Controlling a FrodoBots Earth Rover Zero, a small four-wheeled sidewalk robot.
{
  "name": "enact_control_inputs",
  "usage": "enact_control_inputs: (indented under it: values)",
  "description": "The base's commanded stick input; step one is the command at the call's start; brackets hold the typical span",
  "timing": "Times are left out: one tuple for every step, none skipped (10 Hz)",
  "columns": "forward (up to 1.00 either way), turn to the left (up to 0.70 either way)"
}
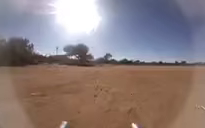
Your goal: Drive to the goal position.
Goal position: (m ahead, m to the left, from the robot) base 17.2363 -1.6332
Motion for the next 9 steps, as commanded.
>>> enact_control_inputs:
  values:
    - [0.5,-0.5]
    - [0.5,-0.5]
    - [0.5,-0.49]
    - [0.5,-0.23]
    - [0.5,-0.03]
    - [0.5,0.0]
    - [0.5,0.0]
    - [0.5,0.0]
    - [0.5,0.0]
